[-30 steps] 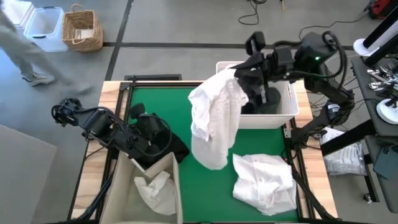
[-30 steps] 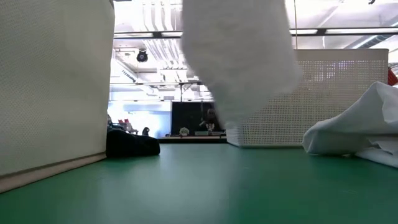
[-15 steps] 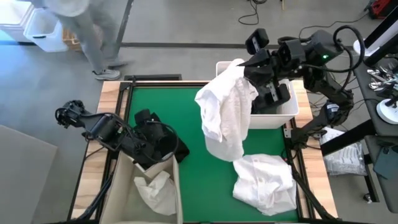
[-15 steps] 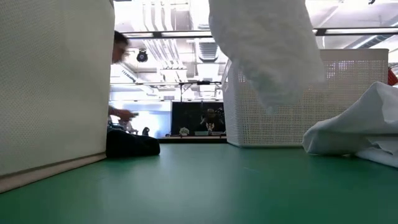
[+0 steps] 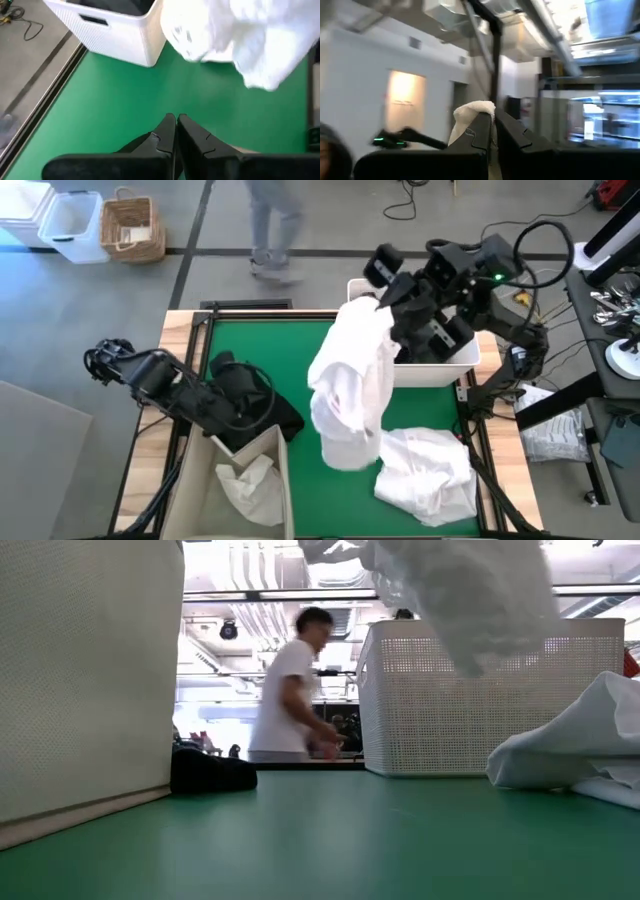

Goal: Sort clothes
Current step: Put the white dress into the bottom left white bin

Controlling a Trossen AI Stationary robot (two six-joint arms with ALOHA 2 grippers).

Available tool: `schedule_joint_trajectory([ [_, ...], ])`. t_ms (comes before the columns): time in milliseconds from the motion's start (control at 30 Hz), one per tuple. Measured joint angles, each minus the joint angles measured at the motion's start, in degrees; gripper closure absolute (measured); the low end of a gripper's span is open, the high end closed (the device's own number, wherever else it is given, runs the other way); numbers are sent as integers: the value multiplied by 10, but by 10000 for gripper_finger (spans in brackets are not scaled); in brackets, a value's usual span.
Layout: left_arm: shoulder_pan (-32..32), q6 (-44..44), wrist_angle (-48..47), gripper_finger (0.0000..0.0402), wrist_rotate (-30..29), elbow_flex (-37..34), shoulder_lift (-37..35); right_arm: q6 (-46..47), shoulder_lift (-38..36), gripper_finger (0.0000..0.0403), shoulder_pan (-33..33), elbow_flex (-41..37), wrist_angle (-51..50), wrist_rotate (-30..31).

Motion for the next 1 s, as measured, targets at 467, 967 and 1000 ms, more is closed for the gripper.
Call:
schedule_joint_trajectory([
  [467, -28, 132, 127, 401, 18, 15, 3, 86, 83, 390, 5, 53, 46, -149],
  [967, -33, 228, 294, 388, 16, -80, 11, -19, 86, 390, -5, 73, -57, -72],
  [1000, -33, 227, 294, 379, 16, -81, 12, -28, 86, 390, -8, 74, -71, -65],
])
